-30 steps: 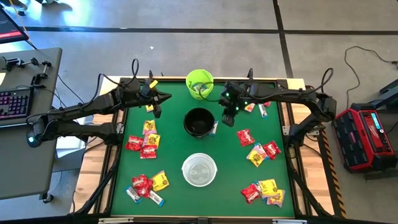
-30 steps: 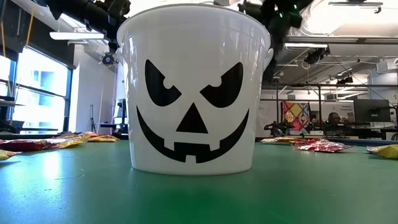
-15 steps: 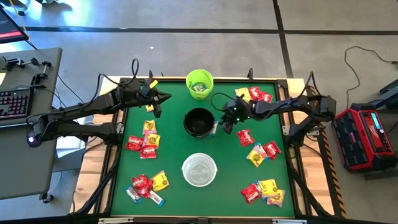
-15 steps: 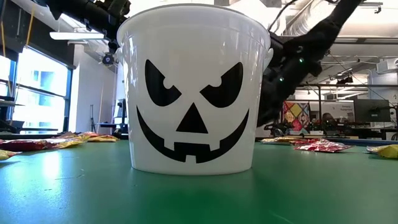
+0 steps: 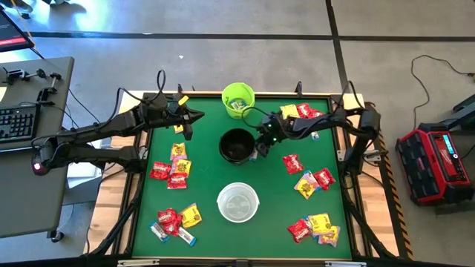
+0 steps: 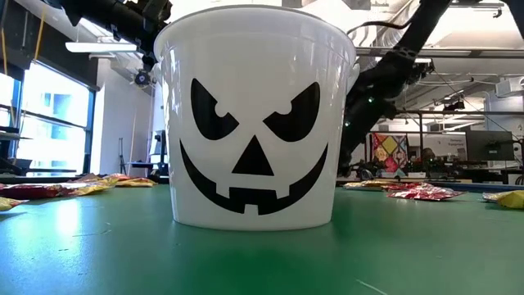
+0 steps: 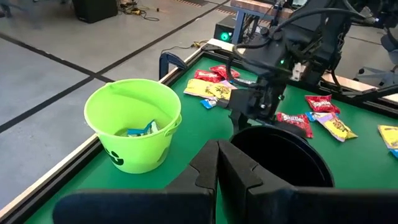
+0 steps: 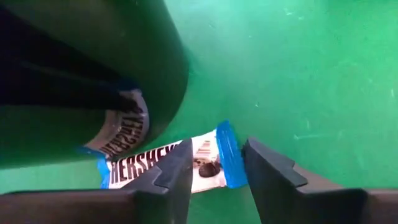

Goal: Sort candy by brand, put in halloween buckets
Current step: Put the white chocolate into the green bucket

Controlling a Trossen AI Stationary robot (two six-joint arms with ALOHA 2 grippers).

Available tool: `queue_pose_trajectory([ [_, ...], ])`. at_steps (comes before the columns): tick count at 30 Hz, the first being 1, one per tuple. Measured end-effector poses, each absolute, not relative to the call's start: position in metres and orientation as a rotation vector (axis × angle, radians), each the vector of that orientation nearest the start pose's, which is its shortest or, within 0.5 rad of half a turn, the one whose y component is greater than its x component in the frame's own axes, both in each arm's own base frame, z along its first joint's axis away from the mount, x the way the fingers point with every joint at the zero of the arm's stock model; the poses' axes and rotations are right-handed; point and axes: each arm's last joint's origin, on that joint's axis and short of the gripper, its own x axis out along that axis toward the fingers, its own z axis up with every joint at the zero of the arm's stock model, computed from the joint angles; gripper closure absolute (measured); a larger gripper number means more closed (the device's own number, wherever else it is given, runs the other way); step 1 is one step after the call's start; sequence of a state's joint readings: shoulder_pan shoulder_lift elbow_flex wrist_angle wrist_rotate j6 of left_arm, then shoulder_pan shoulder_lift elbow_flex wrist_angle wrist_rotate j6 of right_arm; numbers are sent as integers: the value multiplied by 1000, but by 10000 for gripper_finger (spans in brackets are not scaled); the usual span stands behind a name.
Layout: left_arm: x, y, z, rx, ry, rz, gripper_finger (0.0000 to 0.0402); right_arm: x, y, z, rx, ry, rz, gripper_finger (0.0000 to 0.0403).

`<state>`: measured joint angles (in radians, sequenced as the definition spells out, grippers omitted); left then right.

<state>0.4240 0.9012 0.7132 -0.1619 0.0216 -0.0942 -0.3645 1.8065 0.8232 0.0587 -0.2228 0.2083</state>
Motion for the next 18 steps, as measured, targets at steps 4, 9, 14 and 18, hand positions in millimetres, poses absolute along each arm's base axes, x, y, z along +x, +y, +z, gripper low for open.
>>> queue_pose_trajectory([
  [4, 182, 81, 290, -171, 327, 415, 401, 296, -104, 119, 515, 956, -238, 303],
  [9, 182, 81, 290, -171, 327, 415, 401, 279, -96, 132, 685, 1058, -312, 317],
  [14, 182, 81, 290, -171, 327, 415, 402, 268, -84, 152, 673, 1081, -320, 310],
  [18, 182, 81, 290, -171, 328, 415, 401, 259, -80, 171, 631, 1062, -305, 291],
])
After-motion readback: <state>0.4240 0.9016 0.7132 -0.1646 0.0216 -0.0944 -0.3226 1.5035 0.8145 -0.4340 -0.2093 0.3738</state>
